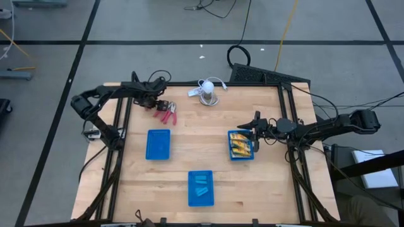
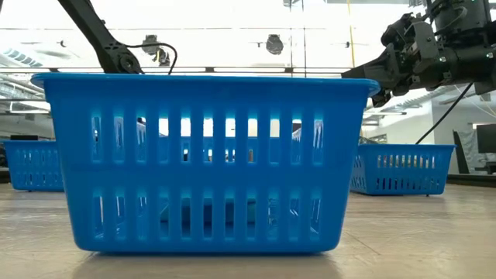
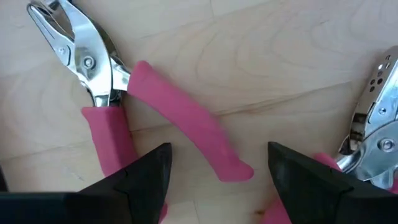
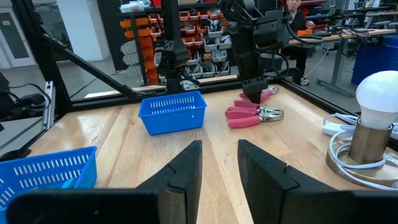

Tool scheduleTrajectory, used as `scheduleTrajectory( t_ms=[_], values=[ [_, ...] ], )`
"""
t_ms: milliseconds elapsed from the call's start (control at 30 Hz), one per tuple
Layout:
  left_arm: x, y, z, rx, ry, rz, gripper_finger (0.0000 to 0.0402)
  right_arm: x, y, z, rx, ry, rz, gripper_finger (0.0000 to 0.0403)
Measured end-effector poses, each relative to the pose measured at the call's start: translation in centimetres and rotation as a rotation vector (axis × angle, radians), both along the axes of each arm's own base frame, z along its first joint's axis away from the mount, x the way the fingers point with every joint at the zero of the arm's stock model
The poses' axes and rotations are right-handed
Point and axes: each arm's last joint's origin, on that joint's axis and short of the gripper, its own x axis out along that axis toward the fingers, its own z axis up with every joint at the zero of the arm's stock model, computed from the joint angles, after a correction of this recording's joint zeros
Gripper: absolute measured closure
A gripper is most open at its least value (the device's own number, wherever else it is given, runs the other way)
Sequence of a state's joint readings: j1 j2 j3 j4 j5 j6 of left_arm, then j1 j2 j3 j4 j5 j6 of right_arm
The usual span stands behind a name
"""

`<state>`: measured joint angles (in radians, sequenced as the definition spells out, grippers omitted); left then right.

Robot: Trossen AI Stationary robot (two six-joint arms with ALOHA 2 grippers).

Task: Pick & Place School Supplies
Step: Put the pink hole puncher into the top left blue bin

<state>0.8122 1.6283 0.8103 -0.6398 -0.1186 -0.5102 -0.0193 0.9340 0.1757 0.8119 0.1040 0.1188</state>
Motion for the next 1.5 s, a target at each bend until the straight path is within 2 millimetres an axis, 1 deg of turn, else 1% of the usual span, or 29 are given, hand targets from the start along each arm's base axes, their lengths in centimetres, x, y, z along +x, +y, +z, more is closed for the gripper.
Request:
scheduleTrajectory(
  t_ms=[133, 233, 367, 567, 633, 700, 867, 967, 1133, 1200, 1333, 1433, 1500],
  values=[
    [0.1, -0.1, 0.0, 0.048, 0.037, 0.019, 0.0133, 0.0, 0.0, 0.0, 0.0, 0.0, 0.0, 0.031],
    [0.0, 0.1, 0.0, 0.096, 0.064, 0.088, 0.0133, 0.0, 0.0, 0.0, 0.0, 0.0, 0.0, 0.031],
    [0.0, 0.5, 0.0, 0.137, 0.044, 0.178, 0.0133, 0.0, 0.0, 0.0, 0.0, 0.0, 0.0, 0.031],
    [0.2, 0.7, 0.0, 0.155, 0.014, 0.192, 0.0138, 0.0, 0.0, 0.0, 0.004, -0.001, 0.001, 0.031],
    [0.3, 0.6, 0.0, 0.146, 0.003, 0.19, 0.0154, 0.0, 0.0, 0.0, 0.008, -0.001, 0.001, 0.031],
    [0.3, 0.6, 0.0, 0.138, -0.01, 0.189, 0.0178, 0.0, 0.0, 0.0, 0.008, -0.001, 0.001, 0.031],
    [0.5, 0.6, 0.0, 0.133, -0.028, 0.171, 0.0261, 0.0, 0.0, 0.0, 0.008, -0.001, 0.001, 0.031],
    [0.7, 0.6, 0.0, 0.15, -0.025, 0.14, 0.0303, 0.0, 0.0, 0.0, 0.008, -0.001, 0.001, 0.031],
    [0.8, 0.5, 0.0, 0.152, -0.009, 0.098, 0.0352, 0.0, 0.0, 0.0, 0.008, -0.001, 0.001, 0.031],
    [0.7, 0.4, 0.0, 0.149, -0.003, 0.082, 0.0359, 0.0, 0.0, 0.0, 0.008, -0.001, 0.001, 0.031],
    [0.7, 0.0, 0.4, 0.141, 0.015, 0.051, 0.0358, 0.0, 0.0, 0.0, 0.008, 0.0, 0.001, 0.031],
    [0.8, -0.8, 1.5, 0.169, 0.023, 0.027, 0.035, 0.0, 0.0, 0.0, 0.008, 0.0, 0.001, 0.031],
    [0.9, -1.6, 2.5, 0.193, 0.012, 0.004, 0.0353, 0.0, 0.0, 0.0, 0.008, 0.0, 0.001, 0.031]
  ],
)
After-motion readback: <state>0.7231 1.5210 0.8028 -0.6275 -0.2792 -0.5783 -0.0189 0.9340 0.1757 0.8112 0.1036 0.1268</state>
